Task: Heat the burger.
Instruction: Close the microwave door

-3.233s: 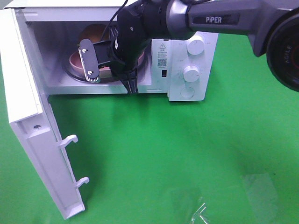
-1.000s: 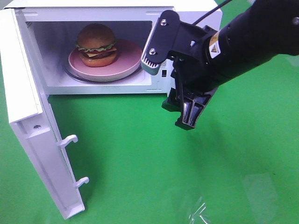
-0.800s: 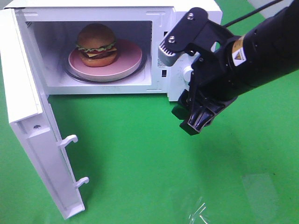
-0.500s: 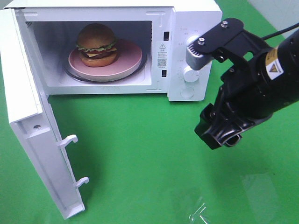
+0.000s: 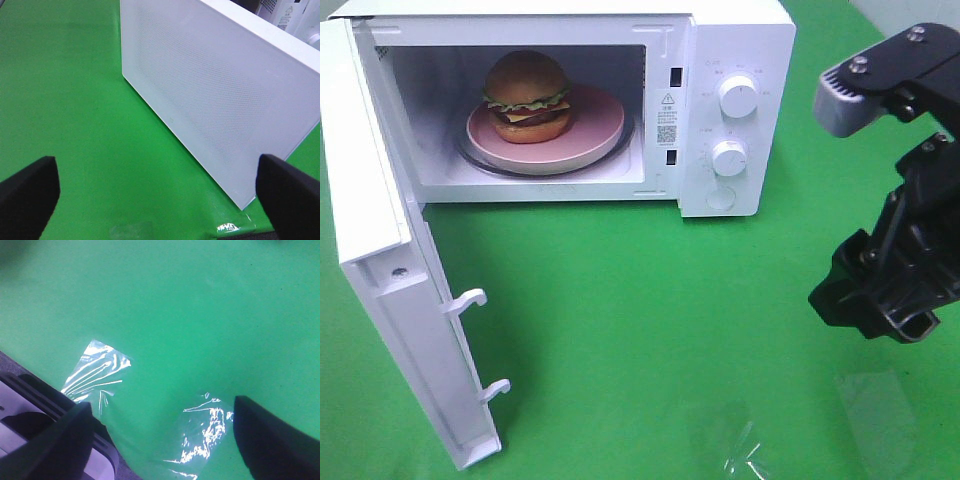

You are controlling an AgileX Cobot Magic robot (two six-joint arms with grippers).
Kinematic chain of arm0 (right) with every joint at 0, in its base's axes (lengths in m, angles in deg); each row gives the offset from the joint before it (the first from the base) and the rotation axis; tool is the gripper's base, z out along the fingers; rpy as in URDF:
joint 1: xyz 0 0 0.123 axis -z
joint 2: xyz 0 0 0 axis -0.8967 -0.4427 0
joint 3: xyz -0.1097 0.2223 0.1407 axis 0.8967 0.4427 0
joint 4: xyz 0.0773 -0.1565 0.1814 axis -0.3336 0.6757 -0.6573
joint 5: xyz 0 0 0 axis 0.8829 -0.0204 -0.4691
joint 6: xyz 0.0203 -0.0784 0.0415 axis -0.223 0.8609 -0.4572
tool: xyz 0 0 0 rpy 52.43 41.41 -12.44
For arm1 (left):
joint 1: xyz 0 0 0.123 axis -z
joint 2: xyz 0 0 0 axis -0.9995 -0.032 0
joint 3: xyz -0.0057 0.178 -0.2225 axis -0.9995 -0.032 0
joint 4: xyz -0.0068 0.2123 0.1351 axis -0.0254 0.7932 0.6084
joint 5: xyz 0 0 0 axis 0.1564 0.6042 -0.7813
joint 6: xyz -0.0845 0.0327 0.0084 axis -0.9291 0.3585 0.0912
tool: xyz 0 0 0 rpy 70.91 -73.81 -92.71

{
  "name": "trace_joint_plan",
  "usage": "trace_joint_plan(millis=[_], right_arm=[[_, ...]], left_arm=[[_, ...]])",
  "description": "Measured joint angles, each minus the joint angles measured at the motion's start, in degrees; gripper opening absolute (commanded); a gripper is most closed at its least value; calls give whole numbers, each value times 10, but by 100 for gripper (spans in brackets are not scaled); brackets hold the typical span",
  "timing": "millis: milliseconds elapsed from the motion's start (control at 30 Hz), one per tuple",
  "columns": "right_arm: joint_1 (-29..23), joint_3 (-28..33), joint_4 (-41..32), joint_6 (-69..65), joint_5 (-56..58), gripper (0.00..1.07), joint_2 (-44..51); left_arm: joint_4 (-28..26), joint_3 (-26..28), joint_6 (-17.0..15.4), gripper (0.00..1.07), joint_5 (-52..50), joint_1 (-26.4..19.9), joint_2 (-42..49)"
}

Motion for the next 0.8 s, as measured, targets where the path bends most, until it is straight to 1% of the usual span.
trace_joint_plan(millis=[33,100,200,233,267,300,333,367,400,433,467,500,533,567,600,667,700,733,800], right_arm=[[0,0,0,0,0,75,0],[0,1,0,-5,24,75,29],[2,2,1,-8,29,75,36],[14,9,0,-12,33,75,48],[37,24,0,-14,34,75,62],[37,24,0,-14,34,75,62],[69,42,0,-14,36,75,76],[69,42,0,-14,36,75,76],[87,52,0,-14,36,75,86],[87,52,0,-14,36,75,86],[116,73,0,-15,38,75,106],[132,83,0,-16,40,75,119],[132,83,0,-16,40,75,119],[158,97,0,-23,42,75,144],[158,97,0,-23,42,75,144],[202,120,0,-44,56,75,202],[202,120,0,-44,56,75,202],[218,128,0,-45,68,75,234],[225,130,0,-46,77,75,247]], left_arm=[[0,0,0,102,0,0,0],[0,0,0,102,0,0,0],[0,0,0,102,0,0,0],[0,0,0,102,0,0,0],[0,0,0,102,0,0,0],[0,0,0,102,0,0,0],[0,0,0,102,0,0,0],[0,0,0,102,0,0,0],[0,0,0,102,0,0,0],[0,0,0,102,0,0,0],[0,0,0,102,0,0,0],[0,0,0,102,0,0,0],[0,0,0,102,0,0,0],[0,0,0,102,0,0,0],[0,0,0,102,0,0,0],[0,0,0,102,0,0,0],[0,0,0,102,0,0,0],[0,0,0,102,0,0,0],[0,0,0,102,0,0,0]])
